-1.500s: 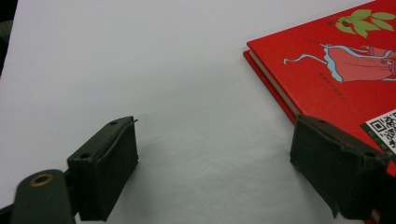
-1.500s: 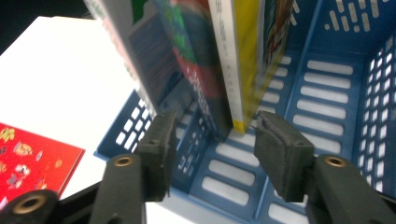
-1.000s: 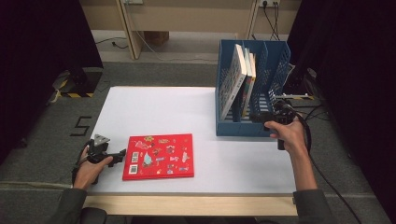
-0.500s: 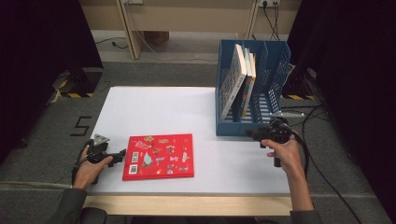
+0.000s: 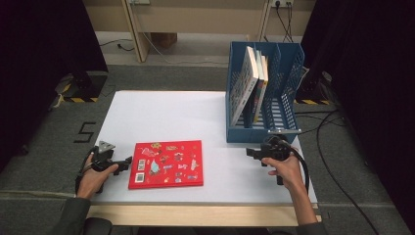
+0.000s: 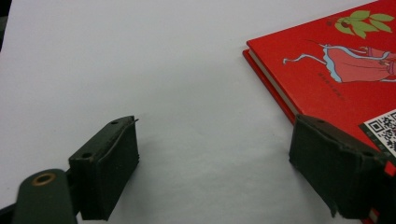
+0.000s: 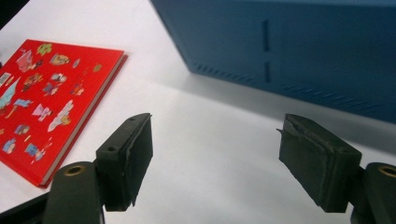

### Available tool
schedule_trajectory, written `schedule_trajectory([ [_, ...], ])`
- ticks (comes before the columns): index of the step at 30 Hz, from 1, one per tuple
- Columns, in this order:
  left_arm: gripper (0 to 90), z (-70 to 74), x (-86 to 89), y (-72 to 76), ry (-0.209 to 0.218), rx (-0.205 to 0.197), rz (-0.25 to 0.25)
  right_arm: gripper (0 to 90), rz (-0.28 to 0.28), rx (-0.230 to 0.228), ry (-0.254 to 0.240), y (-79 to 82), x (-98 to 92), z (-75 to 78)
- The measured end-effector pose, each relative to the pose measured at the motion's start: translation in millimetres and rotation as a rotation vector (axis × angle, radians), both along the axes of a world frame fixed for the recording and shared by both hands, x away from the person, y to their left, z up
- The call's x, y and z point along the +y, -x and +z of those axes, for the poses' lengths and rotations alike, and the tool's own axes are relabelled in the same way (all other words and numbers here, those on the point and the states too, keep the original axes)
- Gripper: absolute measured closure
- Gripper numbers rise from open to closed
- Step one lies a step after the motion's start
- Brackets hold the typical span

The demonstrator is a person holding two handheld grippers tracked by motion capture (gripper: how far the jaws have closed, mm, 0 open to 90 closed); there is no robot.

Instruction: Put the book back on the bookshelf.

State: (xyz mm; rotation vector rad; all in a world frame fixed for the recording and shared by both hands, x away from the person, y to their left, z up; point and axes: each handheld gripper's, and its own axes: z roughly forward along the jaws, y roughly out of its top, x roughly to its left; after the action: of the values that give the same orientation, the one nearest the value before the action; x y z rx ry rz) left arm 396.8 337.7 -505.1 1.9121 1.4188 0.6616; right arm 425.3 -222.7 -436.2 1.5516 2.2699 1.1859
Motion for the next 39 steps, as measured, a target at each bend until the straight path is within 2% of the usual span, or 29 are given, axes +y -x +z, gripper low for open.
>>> schedule_trajectory([
  [4, 20.6, 1.5, -5.6, 3.1, 0.010, 0.003, -0.007, 26.5, 0.028, 0.025, 0.000, 0.7, 12.2, -8.5],
  [7, 30.0, 3.0, -8.5, 5.1, 0.012, 0.002, -0.022, 25.0, 0.028, 0.033, 0.000, -0.2, 15.9, -12.4],
  [11, 35.1, 4.2, -11.3, 5.7, -0.007, -0.001, -0.035, 20.1, 0.049, 0.048, -0.021, -0.1, 21.6, -19.0],
  [15, 41.7, 5.5, -16.2, 6.6, -0.028, -0.010, -0.053, 19.7, 0.084, 0.068, -0.032, -0.9, 33.4, -25.5],
  [19, 47.9, 7.0, -23.0, 7.3, -0.046, -0.012, -0.065, 19.2, 0.109, 0.073, -0.023, 0.1, 41.5, -26.3],
  [23, 47.7, 7.0, -27.8, 5.8, -0.016, 0.000, -0.087, 20.0, 0.112, 0.080, -0.010, 0.3, 42.9, -28.1],
  [28, 46.4, 8.9, -42.0, 5.6, -0.039, 0.005, -0.135, 20.3, 0.110, 0.085, -0.009, -0.3, 43.8, -30.4],
  [32, 38.1, 9.7, -53.0, 4.4, -0.053, 0.013, -0.170, 20.8, 0.119, 0.094, -0.008, 0.0, 46.3, -32.4],
  [39, 31.1, 10.2, -66.2, 2.1, -0.063, 0.019, -0.190, 21.4, 0.126, 0.101, -0.017, -0.1, 48.4, -33.5],
])
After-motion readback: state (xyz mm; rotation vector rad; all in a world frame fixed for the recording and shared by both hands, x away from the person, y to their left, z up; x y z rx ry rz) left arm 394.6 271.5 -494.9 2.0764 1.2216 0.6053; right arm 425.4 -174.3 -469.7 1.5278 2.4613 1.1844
